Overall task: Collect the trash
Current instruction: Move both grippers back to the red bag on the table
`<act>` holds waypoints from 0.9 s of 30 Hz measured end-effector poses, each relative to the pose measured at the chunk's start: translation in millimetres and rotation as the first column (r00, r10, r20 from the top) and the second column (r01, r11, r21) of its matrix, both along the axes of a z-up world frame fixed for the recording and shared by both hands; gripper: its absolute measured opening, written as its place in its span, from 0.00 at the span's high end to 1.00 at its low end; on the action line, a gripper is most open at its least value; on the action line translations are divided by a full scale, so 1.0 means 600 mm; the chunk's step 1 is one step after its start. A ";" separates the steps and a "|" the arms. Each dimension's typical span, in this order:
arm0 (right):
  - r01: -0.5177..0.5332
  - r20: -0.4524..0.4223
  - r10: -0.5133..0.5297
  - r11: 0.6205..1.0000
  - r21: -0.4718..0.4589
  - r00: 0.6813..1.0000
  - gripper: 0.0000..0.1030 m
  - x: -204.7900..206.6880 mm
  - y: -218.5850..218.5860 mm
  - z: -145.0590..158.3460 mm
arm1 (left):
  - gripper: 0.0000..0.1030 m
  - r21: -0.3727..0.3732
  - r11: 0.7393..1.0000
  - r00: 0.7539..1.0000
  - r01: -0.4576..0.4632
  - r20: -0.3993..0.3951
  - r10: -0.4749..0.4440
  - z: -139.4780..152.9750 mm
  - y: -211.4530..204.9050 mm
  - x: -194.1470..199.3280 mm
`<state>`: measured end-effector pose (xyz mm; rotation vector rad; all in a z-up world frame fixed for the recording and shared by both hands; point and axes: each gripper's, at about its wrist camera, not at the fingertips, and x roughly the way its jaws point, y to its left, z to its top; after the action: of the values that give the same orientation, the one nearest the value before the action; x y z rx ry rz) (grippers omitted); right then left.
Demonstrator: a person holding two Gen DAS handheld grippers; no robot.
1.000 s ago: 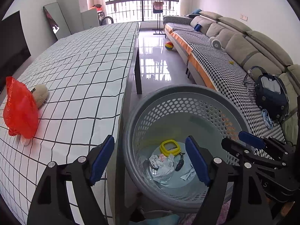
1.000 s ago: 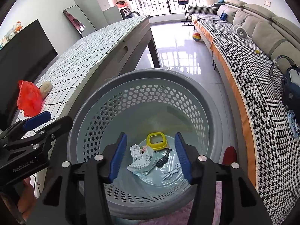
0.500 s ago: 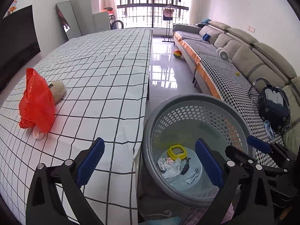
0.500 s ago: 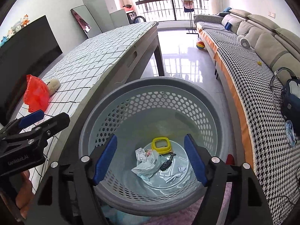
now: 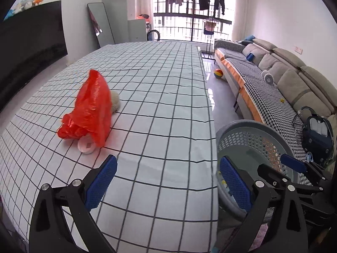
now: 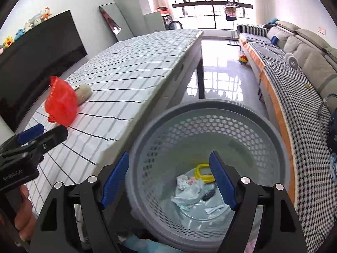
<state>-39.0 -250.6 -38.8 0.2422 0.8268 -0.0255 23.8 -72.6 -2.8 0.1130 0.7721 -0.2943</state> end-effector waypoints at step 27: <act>-0.332 0.042 0.334 0.942 -0.043 0.942 0.26 0.177 0.268 0.075 | 0.07 -0.007 0.942 0.941 -0.337 0.009 0.337 -0.008 0.298 0.056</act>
<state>67.0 -89.7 6.0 0.0660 0.8095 0.2832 57.1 106.0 -7.5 -0.0243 0.7661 0.0303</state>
